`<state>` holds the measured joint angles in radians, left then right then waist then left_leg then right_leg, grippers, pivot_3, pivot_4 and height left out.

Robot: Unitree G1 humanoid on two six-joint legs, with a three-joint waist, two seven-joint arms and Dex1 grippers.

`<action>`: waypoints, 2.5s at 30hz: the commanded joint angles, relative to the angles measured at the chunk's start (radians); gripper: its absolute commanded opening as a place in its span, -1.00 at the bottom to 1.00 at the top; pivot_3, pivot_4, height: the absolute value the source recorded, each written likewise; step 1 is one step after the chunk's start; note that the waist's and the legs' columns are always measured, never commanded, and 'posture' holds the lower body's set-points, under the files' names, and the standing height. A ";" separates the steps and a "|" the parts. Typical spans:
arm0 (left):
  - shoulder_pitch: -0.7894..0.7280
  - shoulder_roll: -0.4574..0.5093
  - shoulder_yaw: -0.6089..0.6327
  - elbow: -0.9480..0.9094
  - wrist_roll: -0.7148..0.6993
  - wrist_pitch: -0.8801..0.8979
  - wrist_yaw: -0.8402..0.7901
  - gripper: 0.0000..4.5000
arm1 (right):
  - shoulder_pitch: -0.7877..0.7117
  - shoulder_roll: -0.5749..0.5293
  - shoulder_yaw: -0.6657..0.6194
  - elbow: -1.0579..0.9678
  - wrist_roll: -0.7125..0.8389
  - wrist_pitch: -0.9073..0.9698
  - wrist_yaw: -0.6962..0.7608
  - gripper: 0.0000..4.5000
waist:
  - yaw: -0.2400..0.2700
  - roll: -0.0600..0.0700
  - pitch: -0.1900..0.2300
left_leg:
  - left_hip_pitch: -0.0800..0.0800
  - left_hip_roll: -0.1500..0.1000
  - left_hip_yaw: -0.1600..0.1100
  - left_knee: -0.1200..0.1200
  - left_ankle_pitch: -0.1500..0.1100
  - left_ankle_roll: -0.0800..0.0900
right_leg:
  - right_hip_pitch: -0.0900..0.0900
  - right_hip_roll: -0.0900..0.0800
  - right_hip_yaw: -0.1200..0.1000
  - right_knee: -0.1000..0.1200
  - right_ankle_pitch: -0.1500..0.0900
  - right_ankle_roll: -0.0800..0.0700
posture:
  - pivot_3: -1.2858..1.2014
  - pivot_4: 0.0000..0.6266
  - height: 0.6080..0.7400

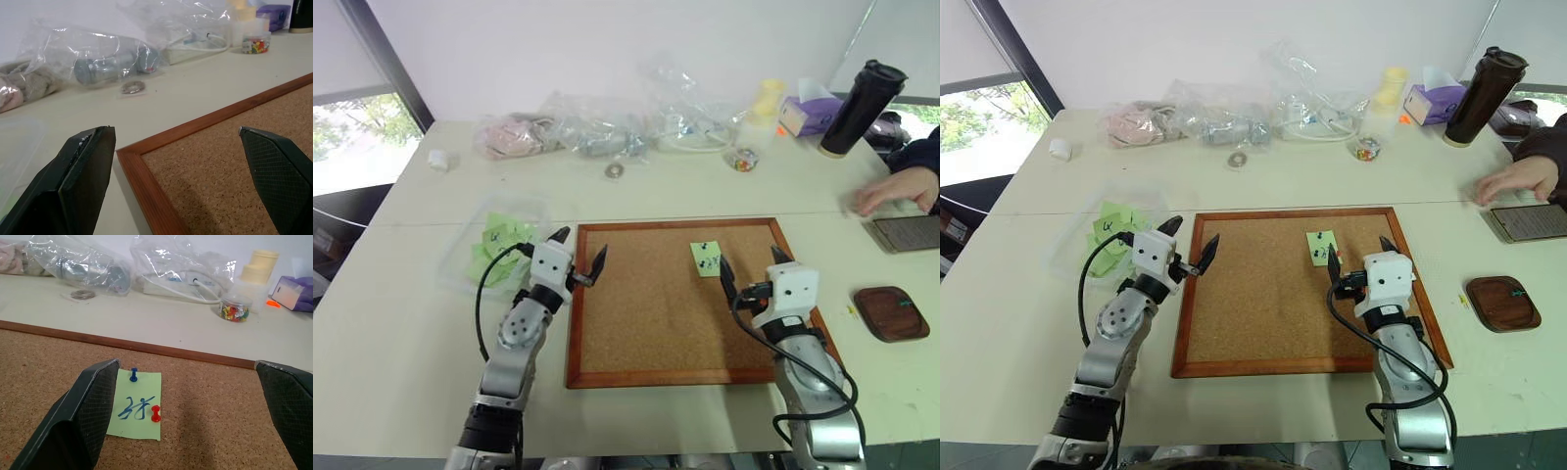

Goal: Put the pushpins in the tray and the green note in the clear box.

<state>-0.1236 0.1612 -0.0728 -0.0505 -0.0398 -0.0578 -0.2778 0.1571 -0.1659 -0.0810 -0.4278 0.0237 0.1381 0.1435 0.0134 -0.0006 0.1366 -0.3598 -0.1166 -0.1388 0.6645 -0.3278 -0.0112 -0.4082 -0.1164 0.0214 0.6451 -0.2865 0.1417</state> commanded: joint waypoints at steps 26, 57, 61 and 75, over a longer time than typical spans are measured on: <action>0.001 0.013 -0.013 -0.073 -0.016 0.025 -0.063 0.97 | -0.005 -0.005 0.008 0.008 0.000 -0.040 -0.003 1.00 | -0.001 0.000 0.000 | 0.000 0.000 0.000 0.000 0.000 0.000 | 0.000 0.000 0.000 0.000 0.000 0.000 | 0.03 -0.52 0.86; -0.175 0.323 -0.217 -0.085 -0.250 0.359 -0.740 -0.97 | -0.283 -0.419 -0.080 0.045 0.324 0.311 0.455 1.00 | -0.002 0.001 0.007 | 0.000 0.001 0.000 0.000 0.000 0.000 | 0.001 -0.001 0.000 -0.001 0.000 0.000 | 0.03 -0.52 0.86; -0.155 0.318 -0.239 -0.045 -0.219 0.330 -0.743 -0.97 | -0.376 -0.464 -0.063 0.102 0.346 0.402 0.487 1.00 | -0.002 0.000 0.009 | -0.001 0.001 0.000 0.000 0.000 0.000 | 0.000 -0.001 0.000 -0.002 0.000 0.000 | 0.03 -0.52 0.86; -0.108 0.296 -0.252 0.053 -0.163 0.242 -0.730 -0.97 | -0.625 -0.486 0.095 0.419 0.252 0.492 0.547 1.00 | 0.000 0.000 0.009 | -0.001 0.001 0.000 0.000 0.000 0.000 | 0.001 -0.002 -0.002 -0.004 0.000 0.000 | 0.03 -0.52 0.86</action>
<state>-0.2579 0.4524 -0.3082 -0.0326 -0.2328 0.1764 -1.0199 -0.4461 -0.6469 0.0088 -0.0108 0.2887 0.6342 0.6821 0.0137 -0.0006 0.1453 -0.3613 -0.1154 -0.1392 0.6646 -0.3277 -0.0110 -0.4068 -0.1186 0.0196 0.6413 -0.2863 0.1414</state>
